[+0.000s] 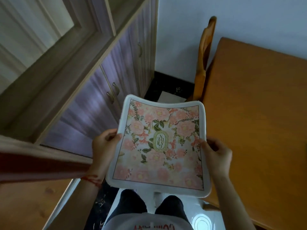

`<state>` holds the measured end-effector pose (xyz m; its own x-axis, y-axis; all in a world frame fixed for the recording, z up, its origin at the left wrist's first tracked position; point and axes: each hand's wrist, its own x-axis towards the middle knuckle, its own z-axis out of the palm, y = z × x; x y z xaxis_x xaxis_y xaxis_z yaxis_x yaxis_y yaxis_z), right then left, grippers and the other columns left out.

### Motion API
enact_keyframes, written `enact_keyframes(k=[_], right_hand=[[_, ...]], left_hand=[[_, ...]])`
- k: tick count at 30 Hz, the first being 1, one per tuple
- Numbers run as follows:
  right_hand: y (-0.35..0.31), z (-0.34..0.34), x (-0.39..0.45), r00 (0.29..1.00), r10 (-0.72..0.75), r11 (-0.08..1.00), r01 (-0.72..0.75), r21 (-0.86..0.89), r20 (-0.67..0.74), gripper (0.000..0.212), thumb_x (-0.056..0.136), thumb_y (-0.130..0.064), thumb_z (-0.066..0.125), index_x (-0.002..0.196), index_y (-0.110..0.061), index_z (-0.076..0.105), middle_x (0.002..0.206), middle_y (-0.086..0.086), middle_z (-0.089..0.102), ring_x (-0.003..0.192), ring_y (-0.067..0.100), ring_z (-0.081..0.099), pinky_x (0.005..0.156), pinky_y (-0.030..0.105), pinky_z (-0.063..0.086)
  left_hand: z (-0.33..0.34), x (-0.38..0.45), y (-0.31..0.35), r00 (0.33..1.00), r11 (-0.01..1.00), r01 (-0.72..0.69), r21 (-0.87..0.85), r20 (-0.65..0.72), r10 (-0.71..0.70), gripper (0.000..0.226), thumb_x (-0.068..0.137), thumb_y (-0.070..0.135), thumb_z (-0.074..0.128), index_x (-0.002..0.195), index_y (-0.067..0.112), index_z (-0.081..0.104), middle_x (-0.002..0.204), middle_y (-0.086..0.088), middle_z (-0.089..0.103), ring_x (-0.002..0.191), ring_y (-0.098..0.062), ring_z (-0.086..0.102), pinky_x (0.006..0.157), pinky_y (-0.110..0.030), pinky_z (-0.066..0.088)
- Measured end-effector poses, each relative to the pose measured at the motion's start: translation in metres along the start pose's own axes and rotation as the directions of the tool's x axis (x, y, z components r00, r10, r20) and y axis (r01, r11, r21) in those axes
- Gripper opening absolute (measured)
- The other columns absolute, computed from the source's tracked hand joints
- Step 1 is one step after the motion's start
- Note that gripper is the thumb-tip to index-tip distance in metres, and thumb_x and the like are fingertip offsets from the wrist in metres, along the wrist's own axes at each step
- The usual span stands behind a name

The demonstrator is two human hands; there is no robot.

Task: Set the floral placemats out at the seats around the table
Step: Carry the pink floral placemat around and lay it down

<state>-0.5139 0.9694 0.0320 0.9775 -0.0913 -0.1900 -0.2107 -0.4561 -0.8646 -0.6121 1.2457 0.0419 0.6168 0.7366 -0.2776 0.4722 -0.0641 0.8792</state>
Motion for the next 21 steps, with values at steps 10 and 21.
enact_keyframes(k=[10, 21], right_hand=[[-0.06, 0.06, 0.034, 0.986, 0.039, 0.997, -0.029, 0.066, -0.164, 0.013, 0.082, -0.02, 0.067, 0.092, -0.028, 0.064, 0.079, -0.009, 0.068, 0.068, 0.011, 0.067, 0.056, 0.027, 0.056], [-0.107, 0.08, 0.111, 0.98, 0.001, 0.993, 0.023, 0.115, -0.201, 0.018, 0.082, -0.018, 0.067, 0.1, -0.017, 0.068, 0.082, -0.009, 0.068, 0.065, 0.001, 0.066, 0.052, 0.014, 0.052]], left_hand=[[0.0, 0.117, 0.046, 0.99, 0.994, -0.107, -0.025, 0.085, 0.109, 0.012, 0.079, 0.001, 0.065, 0.089, 0.007, 0.068, 0.072, 0.005, 0.065, 0.056, 0.003, 0.059, 0.054, -0.007, 0.046], [0.029, 0.201, 0.097, 0.98, 0.986, -0.154, -0.061, 0.114, 0.16, 0.013, 0.08, 0.003, 0.065, 0.091, 0.009, 0.069, 0.071, 0.007, 0.068, 0.056, 0.005, 0.06, 0.056, -0.01, 0.049]])
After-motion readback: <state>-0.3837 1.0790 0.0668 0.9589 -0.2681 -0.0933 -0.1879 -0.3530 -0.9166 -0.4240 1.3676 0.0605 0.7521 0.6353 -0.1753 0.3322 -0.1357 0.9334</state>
